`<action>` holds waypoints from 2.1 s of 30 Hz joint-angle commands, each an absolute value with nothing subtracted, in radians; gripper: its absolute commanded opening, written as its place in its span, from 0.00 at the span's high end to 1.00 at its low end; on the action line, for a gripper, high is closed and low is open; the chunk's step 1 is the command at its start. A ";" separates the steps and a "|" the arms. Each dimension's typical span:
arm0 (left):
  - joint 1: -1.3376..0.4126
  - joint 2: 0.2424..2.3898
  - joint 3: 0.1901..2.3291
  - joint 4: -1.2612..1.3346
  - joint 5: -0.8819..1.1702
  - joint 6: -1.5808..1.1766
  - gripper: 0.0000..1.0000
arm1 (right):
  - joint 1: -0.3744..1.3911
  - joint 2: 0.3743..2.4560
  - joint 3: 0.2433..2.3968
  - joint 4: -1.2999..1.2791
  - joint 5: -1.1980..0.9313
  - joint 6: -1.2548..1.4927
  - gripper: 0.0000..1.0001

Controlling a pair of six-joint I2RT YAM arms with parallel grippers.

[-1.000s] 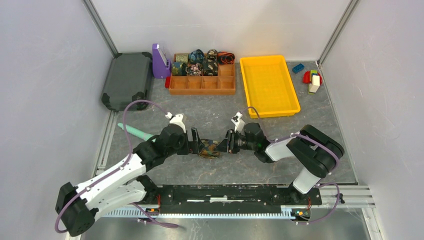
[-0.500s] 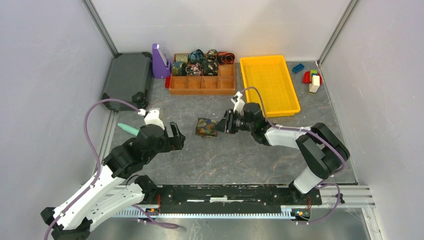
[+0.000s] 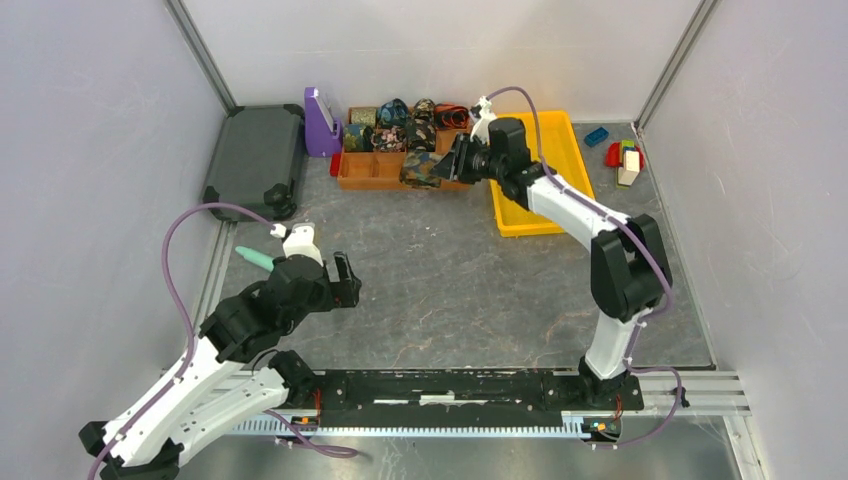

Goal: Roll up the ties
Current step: Pick up the tie at the center of the board, then place the tie in the storage box.

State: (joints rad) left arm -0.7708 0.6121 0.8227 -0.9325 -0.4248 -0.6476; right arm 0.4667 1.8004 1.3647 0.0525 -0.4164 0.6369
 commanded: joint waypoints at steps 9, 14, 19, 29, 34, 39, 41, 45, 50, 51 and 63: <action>-0.773 0.555 0.796 -0.892 -0.431 -0.600 0.00 | 0.352 2.059 1.790 -0.211 -0.289 0.484 1.00; -0.774 0.579 0.796 -0.891 -0.420 -0.599 0.00 | 0.329 2.182 1.959 -0.264 -0.246 0.433 1.00; -0.774 0.568 0.795 -0.890 -0.418 -0.599 0.00 | 0.301 2.272 2.075 -0.260 -0.229 0.388 1.00; -0.773 0.578 0.793 -0.887 -0.413 -0.595 0.00 | 0.284 2.401 2.202 -0.213 -0.186 0.279 1.00; -0.773 0.577 0.795 -0.887 -0.413 -0.594 0.00 | 0.285 2.441 2.231 -0.207 -0.190 0.240 1.00; -0.773 0.570 0.796 -0.887 -0.405 -0.593 0.00 | 0.296 2.475 2.231 -0.172 -0.169 0.197 1.00; -0.773 0.566 0.798 -0.887 -0.402 -0.592 0.00 | 0.302 2.495 2.252 -0.182 -0.170 0.180 1.00; -0.773 0.549 0.795 -0.885 -0.403 -0.593 0.00 | 0.315 2.502 2.229 -0.154 -0.159 0.155 1.00; -0.773 0.544 0.794 -0.884 -0.400 -0.592 0.00 | 0.332 2.526 2.224 -0.114 -0.142 0.125 1.00; -0.773 0.545 0.795 -0.884 -0.398 -0.593 0.00 | 0.337 2.530 2.221 -0.103 -0.136 0.118 1.00; -0.773 0.544 0.795 -0.885 -0.402 -0.593 0.00 | 0.348 2.429 2.069 -0.049 -0.076 0.097 0.63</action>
